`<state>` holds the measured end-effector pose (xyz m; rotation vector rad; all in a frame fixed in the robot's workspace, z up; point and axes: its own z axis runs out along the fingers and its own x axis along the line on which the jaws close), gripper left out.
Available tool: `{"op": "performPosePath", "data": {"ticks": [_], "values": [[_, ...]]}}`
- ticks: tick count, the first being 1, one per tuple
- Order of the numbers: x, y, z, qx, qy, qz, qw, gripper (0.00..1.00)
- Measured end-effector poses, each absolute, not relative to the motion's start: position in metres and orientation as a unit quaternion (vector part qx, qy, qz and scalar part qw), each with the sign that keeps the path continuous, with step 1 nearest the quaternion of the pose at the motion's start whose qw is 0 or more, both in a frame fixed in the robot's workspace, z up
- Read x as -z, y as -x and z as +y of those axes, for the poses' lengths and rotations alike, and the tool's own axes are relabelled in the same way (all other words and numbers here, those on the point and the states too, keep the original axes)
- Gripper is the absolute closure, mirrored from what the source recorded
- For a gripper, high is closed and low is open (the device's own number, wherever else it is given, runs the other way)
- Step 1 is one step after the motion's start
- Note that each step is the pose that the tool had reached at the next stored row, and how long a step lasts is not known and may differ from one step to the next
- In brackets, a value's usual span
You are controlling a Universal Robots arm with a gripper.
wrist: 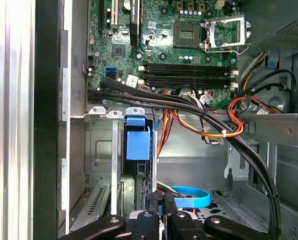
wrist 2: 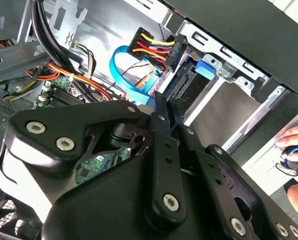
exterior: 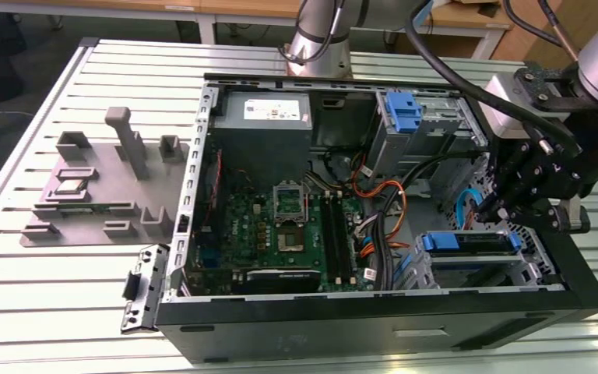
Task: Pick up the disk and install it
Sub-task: 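Insert the first disk wire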
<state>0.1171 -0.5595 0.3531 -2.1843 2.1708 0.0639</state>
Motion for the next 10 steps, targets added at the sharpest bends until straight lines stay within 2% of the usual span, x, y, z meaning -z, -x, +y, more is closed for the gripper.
{"op": "performPosePath", "data": {"ticks": [5,10], "values": [[-0.3523,-0.1134,-0.5638,-0.014,0.709,0.704,0.037,0.84],[-0.3496,-0.111,-0.569,-0.013,0.709,0.704,0.039,0.84]]}}
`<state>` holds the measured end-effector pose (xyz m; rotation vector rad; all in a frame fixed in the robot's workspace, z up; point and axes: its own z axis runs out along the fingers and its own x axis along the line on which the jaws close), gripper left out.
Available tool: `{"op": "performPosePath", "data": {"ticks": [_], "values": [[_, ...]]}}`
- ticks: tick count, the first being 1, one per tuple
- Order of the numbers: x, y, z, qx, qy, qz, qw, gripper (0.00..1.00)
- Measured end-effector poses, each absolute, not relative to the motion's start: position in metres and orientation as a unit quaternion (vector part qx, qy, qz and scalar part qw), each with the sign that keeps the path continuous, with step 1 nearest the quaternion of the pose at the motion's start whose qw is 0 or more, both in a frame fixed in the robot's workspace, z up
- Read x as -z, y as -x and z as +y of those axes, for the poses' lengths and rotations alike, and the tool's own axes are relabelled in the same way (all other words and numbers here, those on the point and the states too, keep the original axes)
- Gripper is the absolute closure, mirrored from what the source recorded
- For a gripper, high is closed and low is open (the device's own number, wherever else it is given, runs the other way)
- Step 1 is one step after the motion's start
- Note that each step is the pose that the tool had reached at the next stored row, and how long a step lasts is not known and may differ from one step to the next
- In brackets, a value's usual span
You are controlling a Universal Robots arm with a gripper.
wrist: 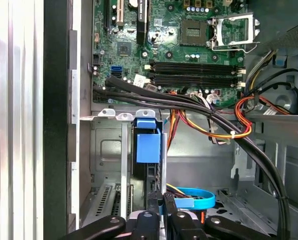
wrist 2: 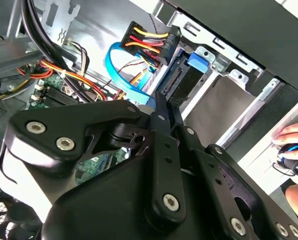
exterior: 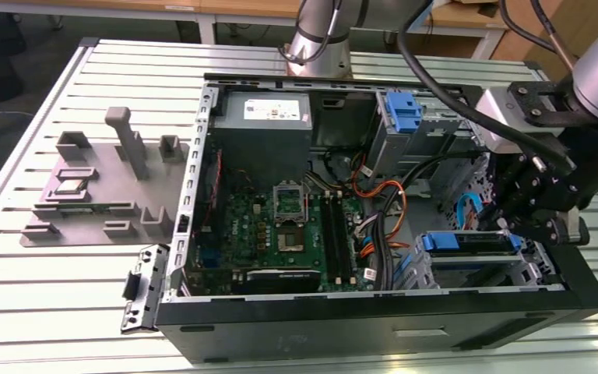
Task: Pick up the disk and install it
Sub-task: 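Insert the first disk wire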
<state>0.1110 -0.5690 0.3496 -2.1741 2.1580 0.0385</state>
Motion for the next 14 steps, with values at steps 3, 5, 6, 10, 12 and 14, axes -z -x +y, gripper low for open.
{"op": "performPosePath", "data": {"ticks": [3,5,6,10,12,14], "values": [[-0.3467,-0.1105,-0.5708,-0.011,0.709,0.704,0.041,0.84],[-0.346,-0.11,-0.5711,-0.01,0.709,0.704,0.042,0.84],[-0.3452,-0.1095,-0.5713,-0.01,0.709,0.704,0.044,0.84],[-0.342,-0.1079,-0.5718,-0.01,0.709,0.703,0.048,0.84],[-0.3415,-0.1074,-0.5718,-0.009,0.709,0.703,0.049,0.84],[-0.3414,-0.1074,-0.5719,-0.009,0.71,0.703,0.049,0.84]]}}
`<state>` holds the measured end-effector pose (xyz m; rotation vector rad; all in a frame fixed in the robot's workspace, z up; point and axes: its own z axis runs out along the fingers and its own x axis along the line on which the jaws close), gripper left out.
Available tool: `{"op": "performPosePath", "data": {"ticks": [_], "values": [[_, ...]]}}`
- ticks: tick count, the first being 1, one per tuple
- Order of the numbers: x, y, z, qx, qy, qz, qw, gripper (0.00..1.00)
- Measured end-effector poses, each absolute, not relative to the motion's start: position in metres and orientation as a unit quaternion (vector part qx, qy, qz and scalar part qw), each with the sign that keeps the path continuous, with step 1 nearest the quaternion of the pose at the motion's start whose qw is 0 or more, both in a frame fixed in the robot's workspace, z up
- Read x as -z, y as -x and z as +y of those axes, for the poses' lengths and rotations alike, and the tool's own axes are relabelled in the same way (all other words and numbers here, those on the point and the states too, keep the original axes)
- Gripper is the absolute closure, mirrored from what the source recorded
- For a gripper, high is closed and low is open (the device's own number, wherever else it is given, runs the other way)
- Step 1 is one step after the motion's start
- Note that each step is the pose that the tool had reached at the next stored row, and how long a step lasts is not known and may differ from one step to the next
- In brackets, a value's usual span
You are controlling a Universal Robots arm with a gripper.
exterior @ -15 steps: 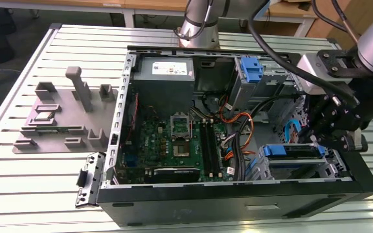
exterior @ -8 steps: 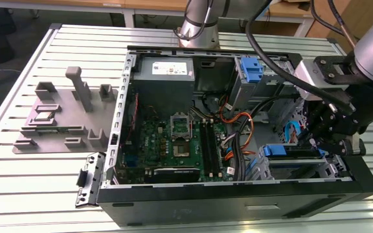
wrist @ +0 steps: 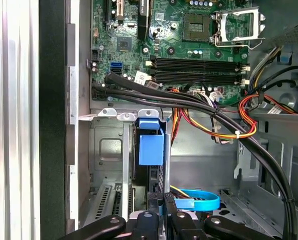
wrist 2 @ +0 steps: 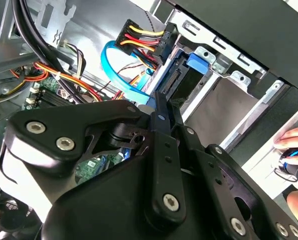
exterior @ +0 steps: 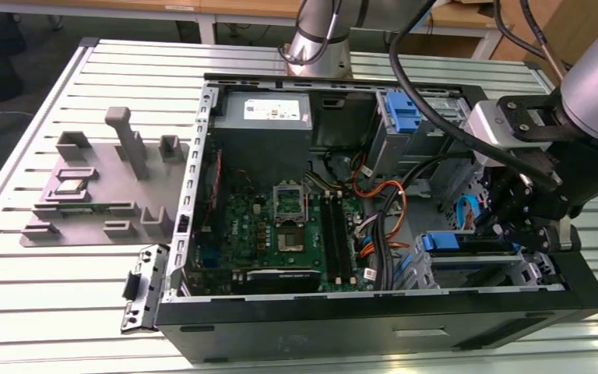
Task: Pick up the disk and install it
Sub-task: 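Insert the first disk wire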
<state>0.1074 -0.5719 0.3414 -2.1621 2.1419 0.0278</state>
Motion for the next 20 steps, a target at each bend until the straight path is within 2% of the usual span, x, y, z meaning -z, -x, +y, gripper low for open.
{"op": "performPosePath", "data": {"ticks": [20], "values": [[-0.3341,-0.1062,-0.5719,-0.008,0.709,0.703,0.051,0.84]]}}
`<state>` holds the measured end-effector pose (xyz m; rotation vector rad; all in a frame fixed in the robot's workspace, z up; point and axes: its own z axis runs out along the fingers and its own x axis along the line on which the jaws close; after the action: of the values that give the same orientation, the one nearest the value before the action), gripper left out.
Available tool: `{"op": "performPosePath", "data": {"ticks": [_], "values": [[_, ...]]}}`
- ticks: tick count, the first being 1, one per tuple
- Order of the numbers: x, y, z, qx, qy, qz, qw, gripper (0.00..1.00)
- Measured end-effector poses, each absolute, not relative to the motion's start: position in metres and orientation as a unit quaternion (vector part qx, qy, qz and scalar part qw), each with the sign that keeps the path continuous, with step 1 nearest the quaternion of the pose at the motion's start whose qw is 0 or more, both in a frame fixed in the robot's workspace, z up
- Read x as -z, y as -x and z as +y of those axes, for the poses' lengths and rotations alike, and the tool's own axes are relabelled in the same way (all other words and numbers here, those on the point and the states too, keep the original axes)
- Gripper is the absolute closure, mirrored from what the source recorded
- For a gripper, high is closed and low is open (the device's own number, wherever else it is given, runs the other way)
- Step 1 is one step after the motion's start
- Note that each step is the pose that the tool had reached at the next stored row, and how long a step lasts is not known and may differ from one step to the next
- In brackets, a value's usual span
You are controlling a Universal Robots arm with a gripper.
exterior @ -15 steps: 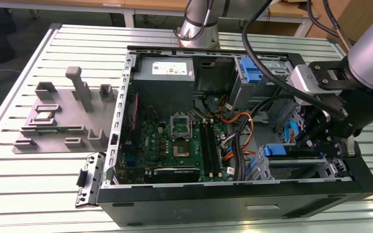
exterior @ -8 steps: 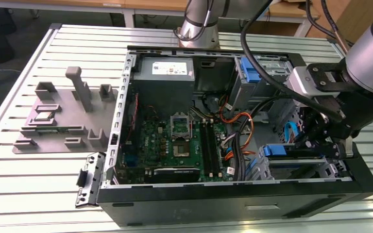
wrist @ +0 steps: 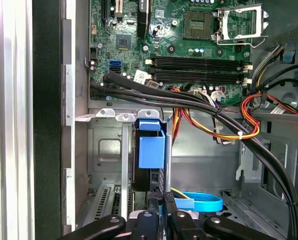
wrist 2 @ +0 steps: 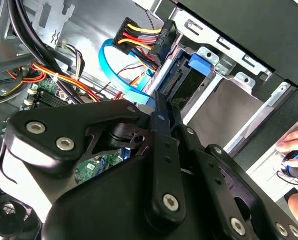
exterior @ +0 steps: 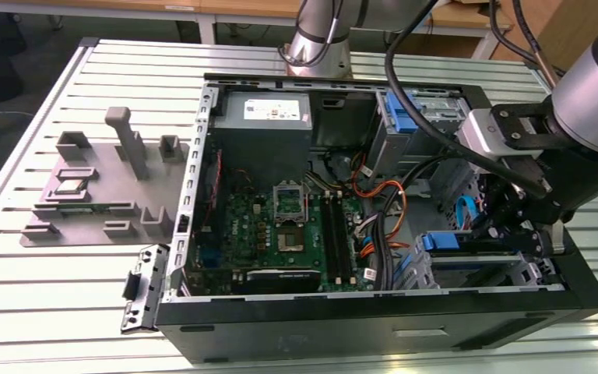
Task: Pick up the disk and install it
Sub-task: 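Insert the first disk wire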
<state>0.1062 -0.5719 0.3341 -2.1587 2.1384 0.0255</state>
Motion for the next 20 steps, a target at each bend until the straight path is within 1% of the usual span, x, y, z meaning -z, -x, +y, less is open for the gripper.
{"op": "performPosePath", "data": {"ticks": [20], "values": [[-0.3297,-0.1058,-0.5718,-0.008,0.709,0.703,0.052,0.84]]}}
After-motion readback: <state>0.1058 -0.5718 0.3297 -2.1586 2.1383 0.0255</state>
